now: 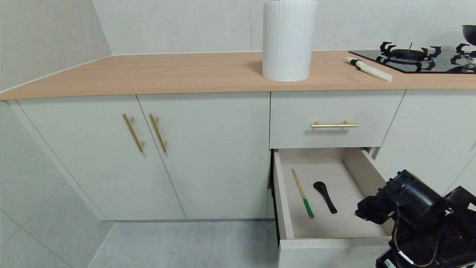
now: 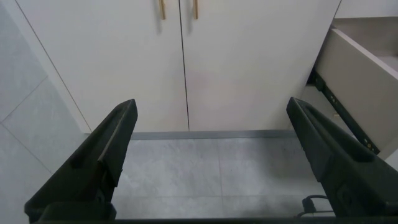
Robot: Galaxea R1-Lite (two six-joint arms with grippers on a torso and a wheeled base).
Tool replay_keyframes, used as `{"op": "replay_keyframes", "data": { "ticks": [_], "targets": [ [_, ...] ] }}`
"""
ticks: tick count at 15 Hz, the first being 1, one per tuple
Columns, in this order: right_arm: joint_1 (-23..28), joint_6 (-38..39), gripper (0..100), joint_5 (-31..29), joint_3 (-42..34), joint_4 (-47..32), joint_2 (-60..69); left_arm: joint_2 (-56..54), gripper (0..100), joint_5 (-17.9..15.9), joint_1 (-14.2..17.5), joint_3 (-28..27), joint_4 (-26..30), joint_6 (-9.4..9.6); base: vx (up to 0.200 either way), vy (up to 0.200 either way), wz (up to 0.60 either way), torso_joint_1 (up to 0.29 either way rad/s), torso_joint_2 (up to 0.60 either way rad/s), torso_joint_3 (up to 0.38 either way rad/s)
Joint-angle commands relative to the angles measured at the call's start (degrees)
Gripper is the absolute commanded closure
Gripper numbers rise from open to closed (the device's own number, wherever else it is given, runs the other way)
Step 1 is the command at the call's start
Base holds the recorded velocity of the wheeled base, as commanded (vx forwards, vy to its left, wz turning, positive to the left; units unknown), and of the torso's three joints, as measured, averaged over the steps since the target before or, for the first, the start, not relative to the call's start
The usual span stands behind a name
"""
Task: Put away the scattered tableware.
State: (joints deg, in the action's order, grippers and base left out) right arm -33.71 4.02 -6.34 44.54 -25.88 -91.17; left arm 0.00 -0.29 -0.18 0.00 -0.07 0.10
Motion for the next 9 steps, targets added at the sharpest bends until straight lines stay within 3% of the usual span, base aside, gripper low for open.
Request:
{"op": "replay_keyframes", "data": {
  "ticks": [1, 9],
  "targets": [
    [0.2, 0.5, 0, -0.5, 0.3, 0.3, -5.5, 0.1, 0, 0.0, 0.0, 0.0, 0.0, -0.01, 0.000, 0.000, 0.00, 0.000, 0.00, 0.000],
    [0.8, 6.9, 0, -2.0, 3.7, 0.7, -9.4, 0.1, 0, -0.1, 0.0, 0.0, 0.0, -0.01, 0.000, 0.000, 0.00, 0.000, 0.00, 0.000]
  ]
}}
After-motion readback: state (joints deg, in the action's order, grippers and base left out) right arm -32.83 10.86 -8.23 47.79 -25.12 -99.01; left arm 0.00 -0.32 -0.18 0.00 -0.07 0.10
